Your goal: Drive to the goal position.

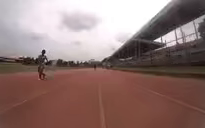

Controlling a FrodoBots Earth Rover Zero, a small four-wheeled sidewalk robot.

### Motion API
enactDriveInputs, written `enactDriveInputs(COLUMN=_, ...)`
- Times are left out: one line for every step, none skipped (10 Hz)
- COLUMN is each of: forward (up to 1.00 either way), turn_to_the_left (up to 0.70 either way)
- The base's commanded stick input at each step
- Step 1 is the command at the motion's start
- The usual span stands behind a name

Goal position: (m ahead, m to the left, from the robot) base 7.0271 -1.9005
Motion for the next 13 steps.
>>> enactDriveInputs(forward=0.7, turn_to_the_left=-0.35)
enactDriveInputs(forward=0.7, turn_to_the_left=-0.35)
enactDriveInputs(forward=0.7, turn_to_the_left=-0.35)
enactDriveInputs(forward=0.7, turn_to_the_left=-0.35)
enactDriveInputs(forward=0.7, turn_to_the_left=-0.35)
enactDriveInputs(forward=0.7, turn_to_the_left=-0.35)
enactDriveInputs(forward=0.7, turn_to_the_left=0.0)
enactDriveInputs(forward=0.7, turn_to_the_left=0.0)
enactDriveInputs(forward=0.7, turn_to_the_left=0.0)
enactDriveInputs(forward=0.7, turn_to_the_left=-0.13)
enactDriveInputs(forward=0.7, turn_to_the_left=-0.32)
enactDriveInputs(forward=0.7, turn_to_the_left=-0.35)
enactDriveInputs(forward=0.7, turn_to_the_left=-0.35)
